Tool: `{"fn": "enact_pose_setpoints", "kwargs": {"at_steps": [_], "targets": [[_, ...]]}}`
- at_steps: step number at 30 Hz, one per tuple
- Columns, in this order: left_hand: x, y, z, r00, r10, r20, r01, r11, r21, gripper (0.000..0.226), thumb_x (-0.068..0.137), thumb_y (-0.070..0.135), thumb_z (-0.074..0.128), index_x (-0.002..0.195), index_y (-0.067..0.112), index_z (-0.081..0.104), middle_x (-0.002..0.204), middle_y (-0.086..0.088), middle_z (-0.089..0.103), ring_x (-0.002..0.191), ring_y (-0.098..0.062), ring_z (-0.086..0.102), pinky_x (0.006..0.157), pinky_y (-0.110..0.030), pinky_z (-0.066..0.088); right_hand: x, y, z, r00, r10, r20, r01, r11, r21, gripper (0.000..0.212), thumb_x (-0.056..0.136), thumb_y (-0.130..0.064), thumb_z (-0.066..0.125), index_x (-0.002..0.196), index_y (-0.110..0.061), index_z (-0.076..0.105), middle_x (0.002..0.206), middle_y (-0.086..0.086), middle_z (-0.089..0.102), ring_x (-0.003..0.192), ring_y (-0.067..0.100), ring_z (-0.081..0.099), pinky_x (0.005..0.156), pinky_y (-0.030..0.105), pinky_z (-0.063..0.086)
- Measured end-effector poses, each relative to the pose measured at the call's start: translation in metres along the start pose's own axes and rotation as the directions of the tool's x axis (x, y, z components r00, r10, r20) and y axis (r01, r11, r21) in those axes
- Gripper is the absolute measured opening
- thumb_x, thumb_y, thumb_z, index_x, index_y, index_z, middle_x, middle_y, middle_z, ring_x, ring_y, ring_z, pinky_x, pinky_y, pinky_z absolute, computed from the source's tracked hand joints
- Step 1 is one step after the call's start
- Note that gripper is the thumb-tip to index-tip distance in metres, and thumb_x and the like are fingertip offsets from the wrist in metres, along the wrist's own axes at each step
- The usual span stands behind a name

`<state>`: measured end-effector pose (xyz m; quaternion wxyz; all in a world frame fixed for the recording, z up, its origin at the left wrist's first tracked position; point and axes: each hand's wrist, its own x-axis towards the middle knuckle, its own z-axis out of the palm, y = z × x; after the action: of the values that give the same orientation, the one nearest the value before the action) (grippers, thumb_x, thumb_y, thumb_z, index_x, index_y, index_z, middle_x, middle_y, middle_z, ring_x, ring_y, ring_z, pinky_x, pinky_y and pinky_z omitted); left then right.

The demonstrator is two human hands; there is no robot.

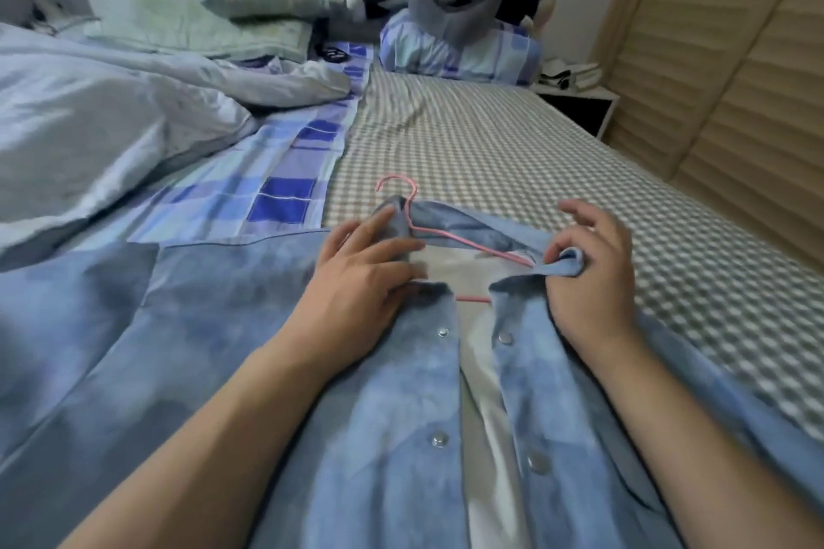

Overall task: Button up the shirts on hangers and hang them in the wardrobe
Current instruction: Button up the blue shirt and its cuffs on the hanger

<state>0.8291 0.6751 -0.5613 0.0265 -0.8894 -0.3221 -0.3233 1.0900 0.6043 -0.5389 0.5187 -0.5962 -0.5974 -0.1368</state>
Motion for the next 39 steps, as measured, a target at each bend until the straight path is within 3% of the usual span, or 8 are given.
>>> {"fn": "enact_pose_setpoints", "kwargs": {"at_steps": [3, 7, 12, 20, 24, 27, 34, 39], "targets": [[0.001, -0.001, 0.003, 0.998, -0.019, 0.058, 0.023, 0.998, -0.066, 0.037, 0.1, 0.041, 0.042, 0.108, 0.025, 0.074, 0.113, 0.008, 0.074, 0.127, -0.02, 0.06, 0.101, -0.034, 0.037, -0.009, -0.011, -0.007, 0.965, -0.189, 0.181, 0.188, 0.982, 0.021, 0.036, 0.065, 0.021, 0.059, 0.071, -0.014, 0.054, 0.121, 0.003, 0.069, 0.124, 0.029, 0.049, 0.103, 0.031, 0.04], [0.003, 0.003, -0.002, 0.993, -0.118, 0.025, 0.12, 0.979, -0.162, 0.024, 0.1, 0.036, 0.05, 0.102, 0.025, 0.072, 0.1, 0.004, 0.073, 0.103, -0.022, 0.065, 0.088, -0.035, 0.047, -0.014, -0.011, -0.012, 0.84, -0.082, 0.536, 0.111, 0.994, -0.023, 0.042, 0.074, 0.008, 0.066, 0.094, -0.029, 0.07, 0.11, -0.012, 0.058, 0.123, 0.017, 0.048, 0.108, 0.039, 0.039], [0.009, 0.005, -0.008, 0.895, -0.433, 0.104, 0.439, 0.818, -0.372, 0.008, 0.093, 0.038, 0.069, 0.085, 0.039, 0.07, 0.081, 0.018, 0.071, 0.085, -0.007, 0.065, 0.083, -0.037, 0.052, -0.007, -0.007, -0.012, 0.836, -0.037, 0.548, 0.081, 0.995, -0.056, 0.047, 0.083, -0.022, 0.081, 0.126, -0.037, 0.068, 0.094, -0.026, 0.057, 0.105, 0.012, 0.044, 0.102, 0.036, 0.038], [0.016, 0.013, -0.002, 0.977, -0.21, 0.035, 0.212, 0.947, -0.243, 0.033, 0.093, 0.049, 0.046, 0.09, 0.036, 0.076, 0.079, 0.016, 0.065, 0.094, -0.014, 0.06, 0.09, -0.043, 0.048, 0.037, -0.032, -0.006, 0.9, -0.114, 0.42, 0.08, 0.992, 0.099, 0.02, 0.086, -0.015, 0.079, 0.099, -0.031, 0.077, 0.1, -0.016, 0.065, 0.108, 0.009, 0.055, 0.096, 0.008, 0.036], [0.021, 0.009, -0.002, 0.947, -0.31, 0.09, 0.322, 0.887, -0.332, 0.019, 0.091, 0.041, 0.061, 0.093, 0.029, 0.075, 0.085, 0.009, 0.072, 0.088, -0.014, 0.067, 0.084, -0.041, 0.052, 0.038, -0.053, 0.024, 0.713, -0.242, 0.659, 0.175, 0.97, 0.167, 0.019, 0.086, -0.017, 0.079, 0.097, -0.032, 0.081, 0.09, -0.012, 0.071, 0.088, 0.0, 0.061, 0.083, 0.019, 0.048], [0.021, 0.01, -0.002, 0.906, -0.382, 0.184, 0.422, 0.852, -0.309, 0.006, 0.089, 0.036, 0.071, 0.084, 0.034, 0.069, 0.087, 0.011, 0.073, 0.09, -0.009, 0.066, 0.084, -0.034, 0.051, -0.001, -0.038, 0.04, 0.757, -0.293, 0.585, 0.192, 0.954, 0.229, 0.023, 0.084, -0.009, 0.079, 0.095, -0.03, 0.081, 0.086, -0.013, 0.073, 0.085, 0.011, 0.063, 0.081, 0.032, 0.05], [0.021, 0.011, -0.006, 0.846, -0.458, 0.273, 0.531, 0.682, -0.502, 0.011, 0.085, 0.029, 0.081, 0.091, 0.027, 0.072, 0.082, 0.01, 0.074, 0.077, 0.001, 0.067, 0.08, -0.021, 0.052, -0.007, -0.03, 0.042, 0.838, -0.152, 0.524, 0.026, 0.97, 0.241, 0.031, 0.083, -0.01, 0.082, 0.088, -0.039, 0.075, 0.088, -0.012, 0.071, 0.086, 0.002, 0.067, 0.08, 0.018, 0.051], [0.024, 0.021, -0.016, 0.839, -0.459, 0.294, 0.521, 0.518, -0.678, 0.012, 0.083, 0.016, 0.083, 0.088, 0.014, 0.073, 0.082, 0.0, 0.078, 0.077, -0.007, 0.072, 0.078, -0.02, 0.054, -0.003, -0.034, 0.034, 0.876, -0.311, 0.368, 0.2, 0.929, 0.31, 0.014, 0.081, -0.007, 0.083, 0.086, -0.018, 0.076, 0.083, -0.008, 0.069, 0.086, 0.014, 0.064, 0.077, 0.027, 0.049]]}}
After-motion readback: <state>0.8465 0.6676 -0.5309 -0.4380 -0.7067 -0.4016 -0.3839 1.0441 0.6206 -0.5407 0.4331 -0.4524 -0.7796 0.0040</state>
